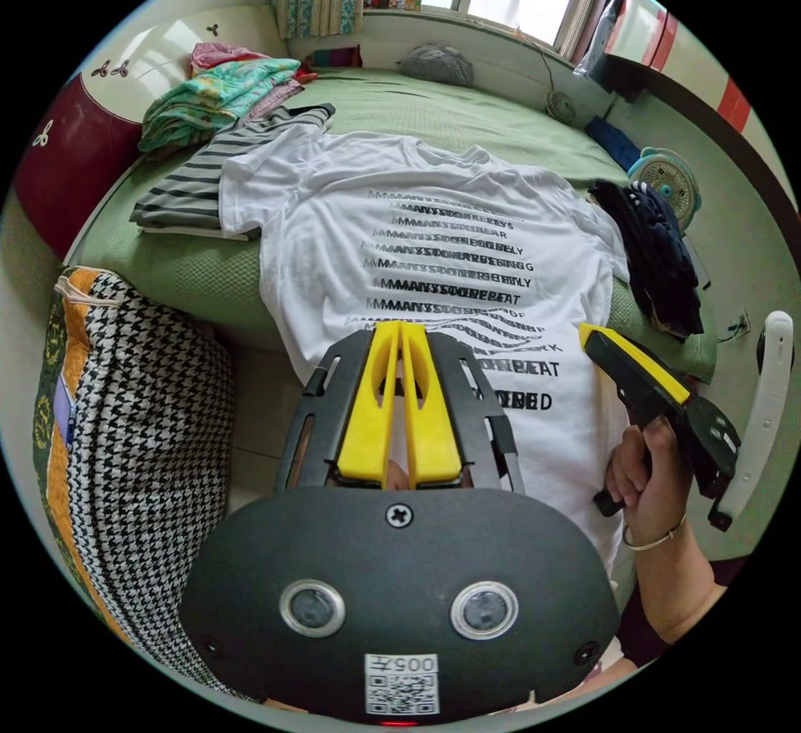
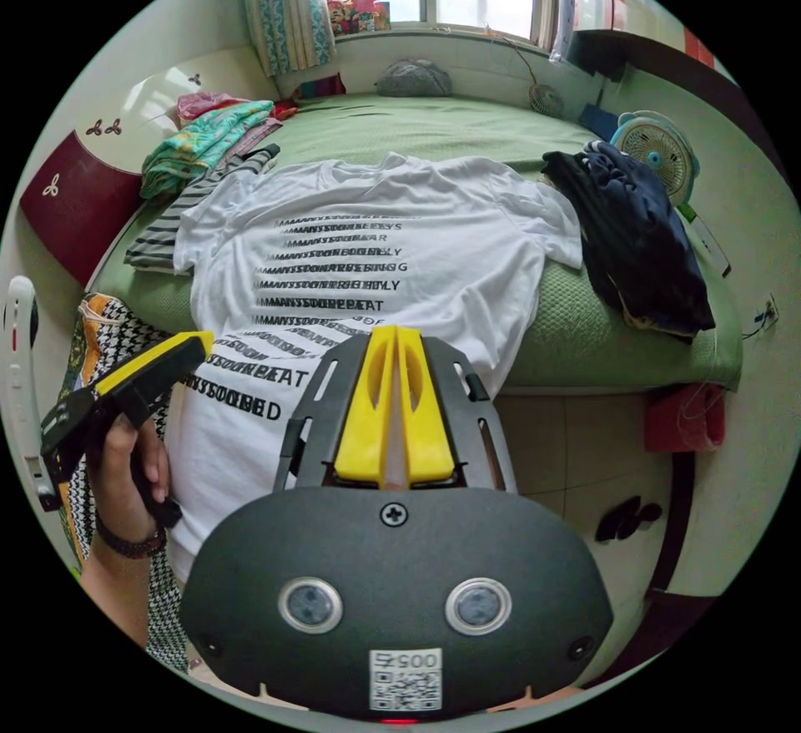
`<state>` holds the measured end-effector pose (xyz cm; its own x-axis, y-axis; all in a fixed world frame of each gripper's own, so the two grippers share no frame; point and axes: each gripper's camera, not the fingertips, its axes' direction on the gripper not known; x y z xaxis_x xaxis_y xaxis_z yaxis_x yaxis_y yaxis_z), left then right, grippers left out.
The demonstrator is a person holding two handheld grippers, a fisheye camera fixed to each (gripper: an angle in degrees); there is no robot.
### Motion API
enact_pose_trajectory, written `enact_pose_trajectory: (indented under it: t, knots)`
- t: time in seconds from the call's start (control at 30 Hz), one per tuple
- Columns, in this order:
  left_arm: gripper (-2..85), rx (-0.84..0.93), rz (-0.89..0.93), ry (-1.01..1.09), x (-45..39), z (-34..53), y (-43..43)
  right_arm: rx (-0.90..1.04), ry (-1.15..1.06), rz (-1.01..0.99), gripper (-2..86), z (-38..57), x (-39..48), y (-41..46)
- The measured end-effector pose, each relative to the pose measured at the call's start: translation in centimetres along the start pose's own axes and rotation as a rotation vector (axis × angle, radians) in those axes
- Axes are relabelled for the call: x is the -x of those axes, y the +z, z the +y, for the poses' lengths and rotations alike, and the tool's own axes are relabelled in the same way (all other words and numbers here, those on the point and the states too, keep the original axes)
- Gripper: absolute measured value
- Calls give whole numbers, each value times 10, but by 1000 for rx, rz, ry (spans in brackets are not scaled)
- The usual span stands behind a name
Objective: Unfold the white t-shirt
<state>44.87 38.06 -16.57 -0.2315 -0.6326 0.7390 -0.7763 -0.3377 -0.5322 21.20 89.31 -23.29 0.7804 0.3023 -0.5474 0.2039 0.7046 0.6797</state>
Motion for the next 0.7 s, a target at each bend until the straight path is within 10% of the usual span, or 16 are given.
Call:
enact_pose_trajectory:
  t: [0.7]
  knots:
    - [-6, 1, -11, 2, -2, 11, 1, 1, 8, -12, -13, 7, 1, -1]
